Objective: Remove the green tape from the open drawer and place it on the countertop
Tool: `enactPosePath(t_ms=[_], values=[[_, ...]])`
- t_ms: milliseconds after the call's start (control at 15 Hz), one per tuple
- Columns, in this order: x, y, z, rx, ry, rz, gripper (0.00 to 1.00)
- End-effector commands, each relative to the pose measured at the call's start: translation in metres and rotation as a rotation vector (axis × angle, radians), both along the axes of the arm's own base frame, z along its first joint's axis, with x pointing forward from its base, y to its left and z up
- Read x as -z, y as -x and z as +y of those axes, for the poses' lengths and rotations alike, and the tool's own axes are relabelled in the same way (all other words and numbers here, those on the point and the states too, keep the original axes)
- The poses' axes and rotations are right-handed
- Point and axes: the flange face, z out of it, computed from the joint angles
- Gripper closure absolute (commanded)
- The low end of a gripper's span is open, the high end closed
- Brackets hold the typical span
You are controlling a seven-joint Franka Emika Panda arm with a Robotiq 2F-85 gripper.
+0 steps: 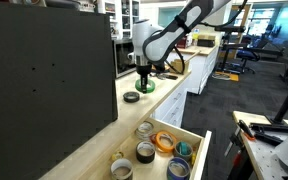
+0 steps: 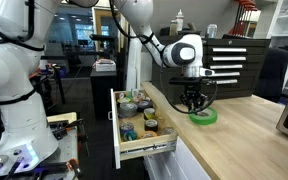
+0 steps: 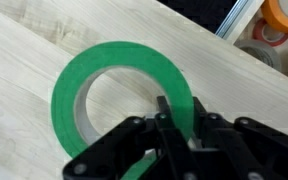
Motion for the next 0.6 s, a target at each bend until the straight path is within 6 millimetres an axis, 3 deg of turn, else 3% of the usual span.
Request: enactPosePath(t_ms=[0,133,200,267,533], values=[[0.014,-0.021,-0.009,-0.047,-0.008,-0.008,0.94],[0.02,-0.024,-0.009,-0.059,-0.01,-0.002,0.92],[0.02,-0.024,-0.008,-0.07,-0.01,-0.003,0.51],[0.018,-0.023,-0.007,-0.075,-0.013,-0.006,0.49],[0.002,-0.013,-0.003,-0.069,-0.03,-0.024,0.25]])
